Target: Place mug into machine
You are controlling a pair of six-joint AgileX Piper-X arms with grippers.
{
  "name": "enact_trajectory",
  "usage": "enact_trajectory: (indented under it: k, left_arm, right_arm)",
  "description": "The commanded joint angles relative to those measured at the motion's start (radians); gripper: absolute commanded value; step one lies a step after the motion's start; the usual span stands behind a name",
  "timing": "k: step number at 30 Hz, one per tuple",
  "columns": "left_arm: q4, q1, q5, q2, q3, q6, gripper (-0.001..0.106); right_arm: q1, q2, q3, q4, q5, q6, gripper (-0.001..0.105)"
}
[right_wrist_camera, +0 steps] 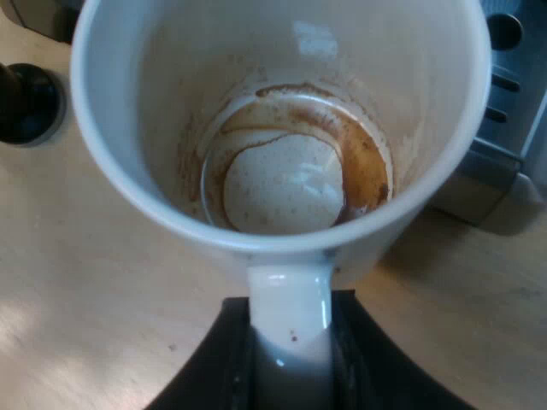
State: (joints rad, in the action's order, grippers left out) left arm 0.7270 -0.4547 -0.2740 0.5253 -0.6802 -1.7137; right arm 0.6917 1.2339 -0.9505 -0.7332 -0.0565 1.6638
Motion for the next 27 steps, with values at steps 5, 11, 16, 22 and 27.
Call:
enact_trajectory:
  k: [5, 11, 16, 22, 27]
  left_arm:
    - [-0.014, -0.001, -0.007, 0.0, -0.003, 0.007, 0.071]
    - [-0.014, -0.001, -0.007, 0.01, -0.003, 0.007, 0.071]
    - [-0.014, -0.001, -0.007, 0.023, -0.003, 0.009, 0.071]
    - [-0.016, -0.001, -0.007, 0.027, -0.003, 0.009, 0.071]
    - [-0.016, -0.001, -0.007, 0.027, -0.003, 0.009, 0.071]
  right_arm:
    - [0.002, 0.066, -0.075, 0.095, -0.018, -0.031, 0.0]
    - [0.002, 0.077, -0.075, 0.144, -0.017, -0.061, 0.0]
    - [0.002, 0.077, -0.075, 0.153, -0.013, -0.061, 0.0]
    - [0.035, 0.077, -0.075, 0.153, -0.013, -0.003, 0.0]
    - [0.08, 0.077, -0.075, 0.153, -0.061, -0.003, 0.0]
